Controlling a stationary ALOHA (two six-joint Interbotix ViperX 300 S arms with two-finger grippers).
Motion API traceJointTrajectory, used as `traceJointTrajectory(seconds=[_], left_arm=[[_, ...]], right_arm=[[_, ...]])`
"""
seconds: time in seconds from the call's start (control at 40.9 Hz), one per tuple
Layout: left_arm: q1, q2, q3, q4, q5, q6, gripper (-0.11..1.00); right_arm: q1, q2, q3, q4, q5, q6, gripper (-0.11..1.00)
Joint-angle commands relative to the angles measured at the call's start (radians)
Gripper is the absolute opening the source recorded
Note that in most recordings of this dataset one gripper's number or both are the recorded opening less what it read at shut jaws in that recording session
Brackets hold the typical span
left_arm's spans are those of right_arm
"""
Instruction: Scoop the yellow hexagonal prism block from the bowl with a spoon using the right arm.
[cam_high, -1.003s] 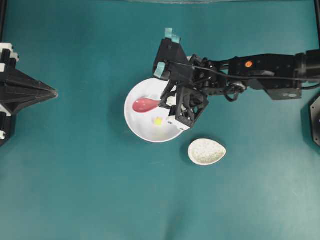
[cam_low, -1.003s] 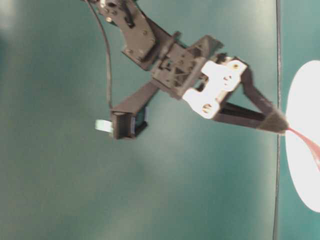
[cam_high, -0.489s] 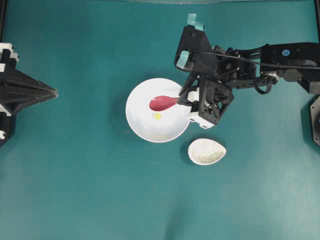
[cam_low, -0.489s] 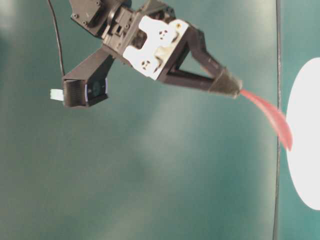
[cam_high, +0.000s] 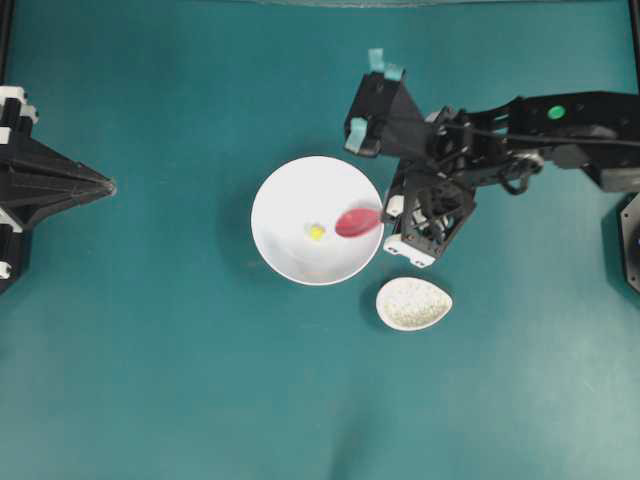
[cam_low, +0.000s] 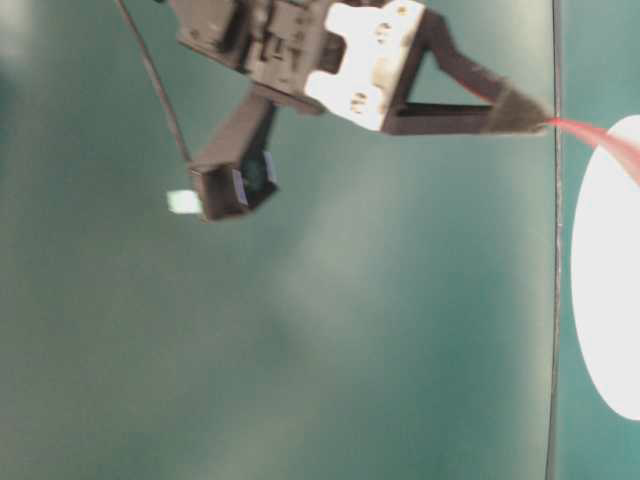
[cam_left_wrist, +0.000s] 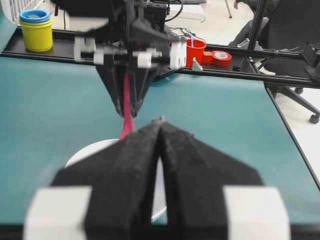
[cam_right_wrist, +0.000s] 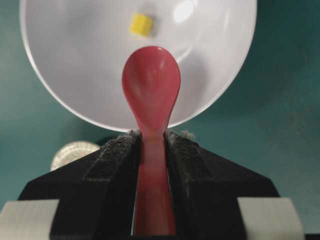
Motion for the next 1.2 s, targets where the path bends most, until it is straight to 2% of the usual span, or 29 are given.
traceJointTrajectory(seconds=[0.0,0.734,1.175], left_arm=[[-0.002,0.005,-0.029,0.000,-0.009,0.000,-0.01],[-0.002,0.005,-0.029,0.000,-0.014,0.000,-0.01],[-0.002,0.005,-0.029,0.000,-0.014,0.000,-0.01]], right_arm=[[0.005,0.012,-0.023,0.000,-0.011,-0.005,0.23],[0.006,0.120,-0.052,-0.003,-0.147,-0.015,0.23],[0.008,0.126,-0.061,-0.057,-0.305,-0.015,0.23]])
